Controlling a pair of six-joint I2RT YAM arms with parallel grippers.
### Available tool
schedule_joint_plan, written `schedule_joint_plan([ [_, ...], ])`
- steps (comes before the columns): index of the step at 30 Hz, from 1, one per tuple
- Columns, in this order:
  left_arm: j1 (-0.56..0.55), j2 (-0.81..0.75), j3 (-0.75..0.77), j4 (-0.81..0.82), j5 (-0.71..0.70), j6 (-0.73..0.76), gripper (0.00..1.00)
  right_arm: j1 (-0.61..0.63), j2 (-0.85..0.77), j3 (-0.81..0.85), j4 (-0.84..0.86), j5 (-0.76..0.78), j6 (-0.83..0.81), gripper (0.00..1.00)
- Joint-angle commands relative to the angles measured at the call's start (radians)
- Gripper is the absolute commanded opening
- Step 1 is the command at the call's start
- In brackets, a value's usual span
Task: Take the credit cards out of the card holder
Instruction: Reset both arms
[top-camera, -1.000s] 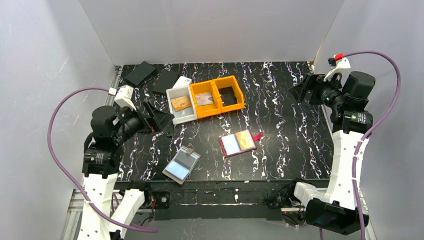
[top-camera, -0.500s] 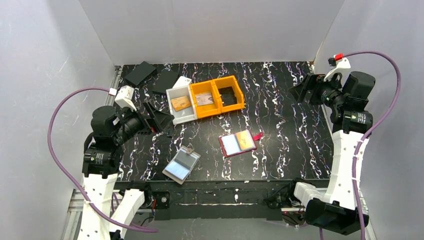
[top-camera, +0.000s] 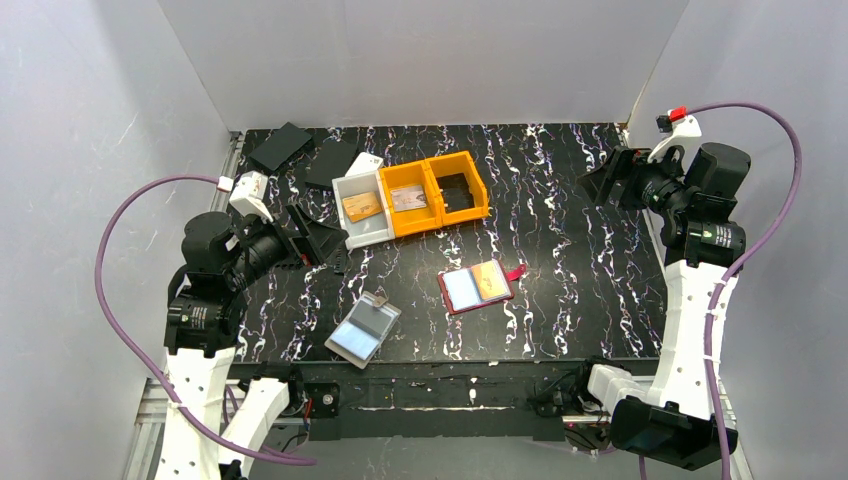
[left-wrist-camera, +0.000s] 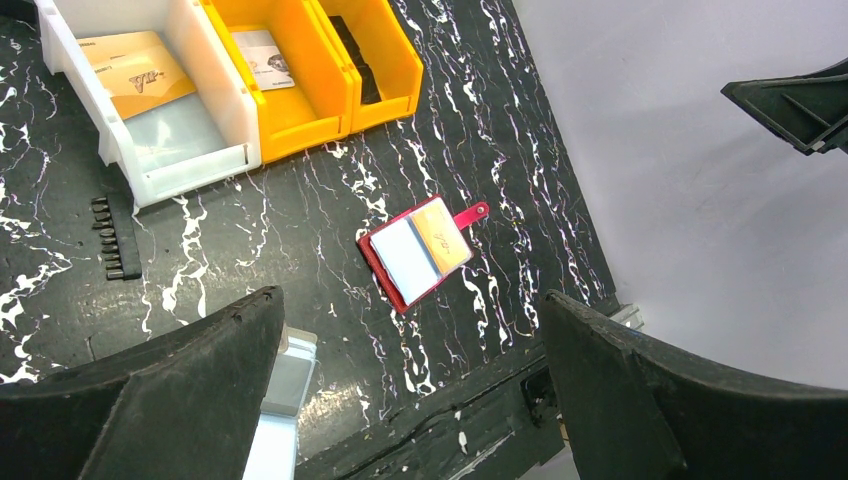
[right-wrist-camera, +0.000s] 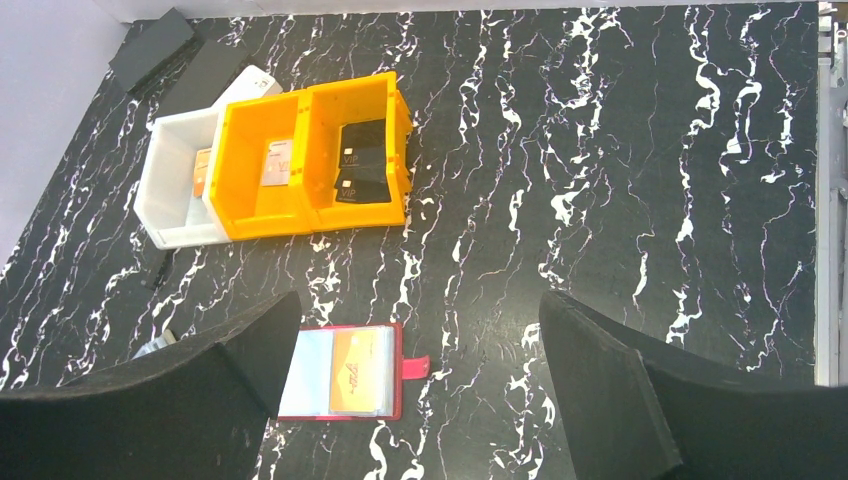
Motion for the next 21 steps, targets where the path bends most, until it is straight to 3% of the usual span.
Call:
schedule_joint_plan([
  [1, 0.005, -0.005, 0.028, -0.006, -0.005, 0.016, 0.98, -0.001, -0.019, 0.024, 0.022, 0.007, 0.006, 0.98],
  [11, 0.004, -0.005, 0.026, -0.002, -0.002, 0.015, 0.98, -0.001, -0.019, 0.023, 0.023, -0.001, 0.009, 0.98],
  [17, 0.005, 0.013, -0.051, 0.182, 0.188, -0.15, 0.98, 0.0, -0.012, -0.013, 0.075, -0.179, 0.115, 0.98],
  [21, 0.005, 0.005, 0.033, 0.031, 0.027, 0.01, 0.98, 0.0, -0.002, 0.079, -0.009, 0.045, 0.01, 0.98],
])
